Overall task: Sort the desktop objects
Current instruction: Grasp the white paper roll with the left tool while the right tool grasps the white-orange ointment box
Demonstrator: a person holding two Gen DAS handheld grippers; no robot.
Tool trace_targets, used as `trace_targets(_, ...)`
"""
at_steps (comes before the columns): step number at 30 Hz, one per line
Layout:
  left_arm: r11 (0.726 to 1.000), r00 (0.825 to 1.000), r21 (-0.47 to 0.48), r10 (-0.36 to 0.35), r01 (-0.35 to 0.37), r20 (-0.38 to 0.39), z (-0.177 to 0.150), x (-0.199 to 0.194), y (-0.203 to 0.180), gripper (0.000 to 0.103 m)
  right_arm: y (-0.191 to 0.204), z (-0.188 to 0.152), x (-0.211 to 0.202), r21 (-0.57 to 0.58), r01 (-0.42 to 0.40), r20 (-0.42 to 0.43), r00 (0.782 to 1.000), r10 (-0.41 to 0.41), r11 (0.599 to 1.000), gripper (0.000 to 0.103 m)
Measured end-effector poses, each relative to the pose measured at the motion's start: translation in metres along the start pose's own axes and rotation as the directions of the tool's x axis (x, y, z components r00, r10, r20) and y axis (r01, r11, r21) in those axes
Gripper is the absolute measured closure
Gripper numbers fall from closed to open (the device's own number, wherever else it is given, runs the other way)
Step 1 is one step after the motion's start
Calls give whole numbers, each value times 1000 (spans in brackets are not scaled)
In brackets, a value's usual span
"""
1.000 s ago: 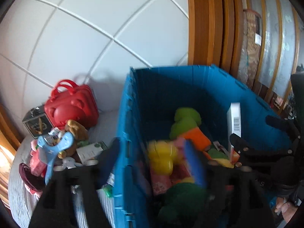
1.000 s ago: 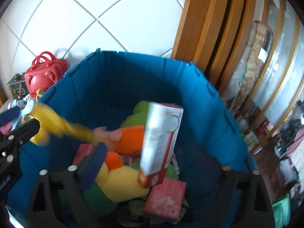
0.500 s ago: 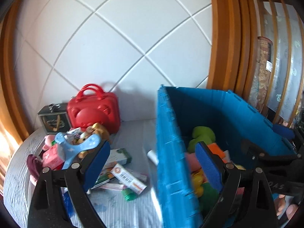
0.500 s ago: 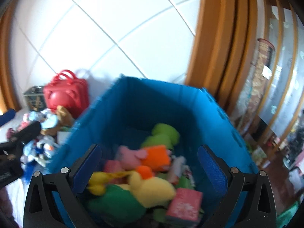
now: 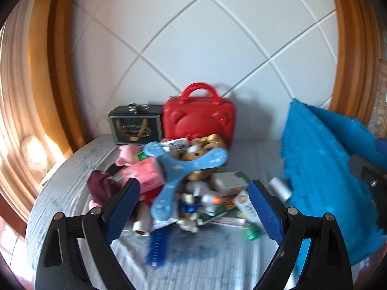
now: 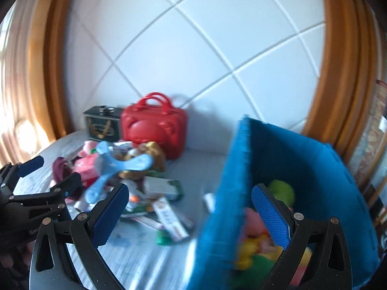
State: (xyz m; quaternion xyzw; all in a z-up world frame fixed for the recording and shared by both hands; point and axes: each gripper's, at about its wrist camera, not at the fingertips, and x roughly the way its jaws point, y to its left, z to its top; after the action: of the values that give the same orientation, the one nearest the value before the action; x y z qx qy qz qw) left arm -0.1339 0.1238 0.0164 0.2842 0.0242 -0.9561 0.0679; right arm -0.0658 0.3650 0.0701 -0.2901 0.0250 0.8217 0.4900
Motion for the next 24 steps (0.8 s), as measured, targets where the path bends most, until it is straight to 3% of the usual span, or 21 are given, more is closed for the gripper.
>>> trace_targets(2,999,999,14,50,-50,-9,-9,17,29,11,19,1,10,2,-18,-18,1000,18,1000,0)
trace_targets(5,996,992,26,93,-91,-82,-28,50,70,11,44,-1,36,10,-39,-65,997,40,999,0)
trace_targets(12,988,947,-7,147,-155,-285,-82,132,139,11,66,-34,119,84,-56,-230,970,74,995,0)
trace_targets(16,992,920,7,120,-127,-373,-112,166,145,11,61,-71,172,107,-17,-358,932,54,994,0)
trace_targets(19,996,907,-20,75,-92,-414,-128,187,147,11,53,-102,212,115,26,-466,884,30,993,0)
trace_targets(24,995,884,-27,71,-94,-461,-138,222,145,16,37,-135,260,137,57,-543,840,27,989,0)
